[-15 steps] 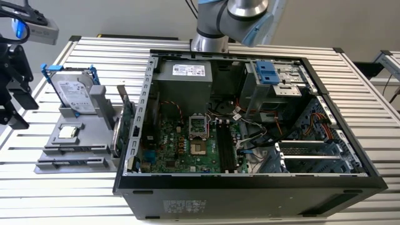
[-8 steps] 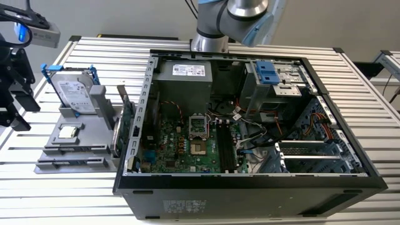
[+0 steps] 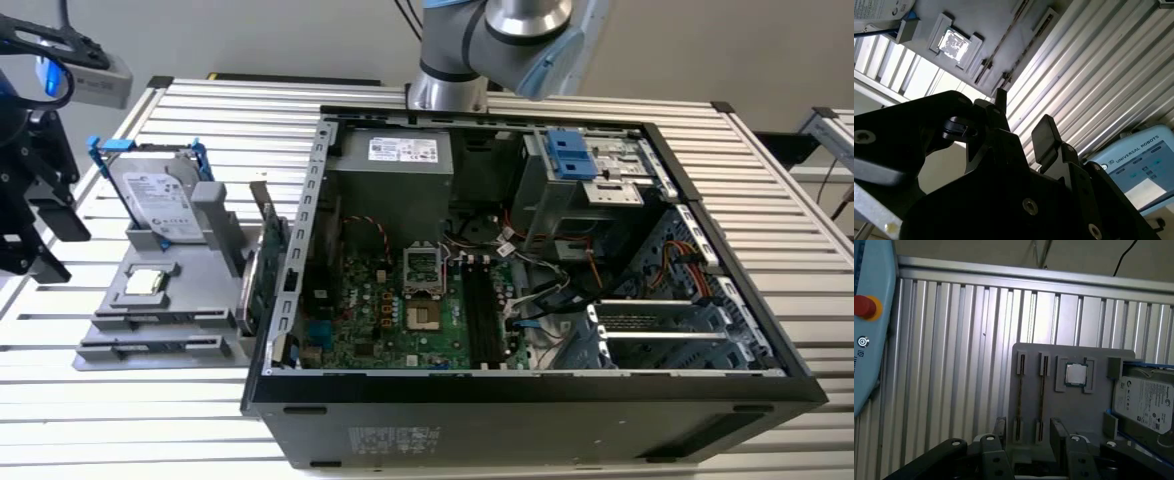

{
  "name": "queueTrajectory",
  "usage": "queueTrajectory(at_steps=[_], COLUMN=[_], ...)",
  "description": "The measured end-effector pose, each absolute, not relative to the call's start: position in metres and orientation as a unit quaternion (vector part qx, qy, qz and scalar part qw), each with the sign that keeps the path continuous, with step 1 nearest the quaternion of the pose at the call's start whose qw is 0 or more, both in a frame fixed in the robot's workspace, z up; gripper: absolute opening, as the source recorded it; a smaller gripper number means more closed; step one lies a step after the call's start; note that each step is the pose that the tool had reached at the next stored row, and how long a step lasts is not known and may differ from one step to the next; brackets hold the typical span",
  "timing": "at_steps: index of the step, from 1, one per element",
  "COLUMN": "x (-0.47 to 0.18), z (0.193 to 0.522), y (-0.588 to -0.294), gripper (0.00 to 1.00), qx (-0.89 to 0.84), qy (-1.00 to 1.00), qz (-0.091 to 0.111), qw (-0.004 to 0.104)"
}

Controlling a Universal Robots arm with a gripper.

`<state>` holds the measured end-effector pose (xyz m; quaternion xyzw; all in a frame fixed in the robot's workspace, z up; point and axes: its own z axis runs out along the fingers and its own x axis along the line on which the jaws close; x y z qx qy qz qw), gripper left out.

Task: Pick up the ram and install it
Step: 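Pick up the ram and move it above insertion slot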

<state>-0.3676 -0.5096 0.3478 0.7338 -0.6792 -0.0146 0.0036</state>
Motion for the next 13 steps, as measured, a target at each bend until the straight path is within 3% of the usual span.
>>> queueTrajectory(at_steps=[13], x=[-0.3676], z=[0.343], y=[-0.5096], gripper=[1.0], qx=[0.734], qy=[-0.679], qz=[-0.012], qw=[0.0])
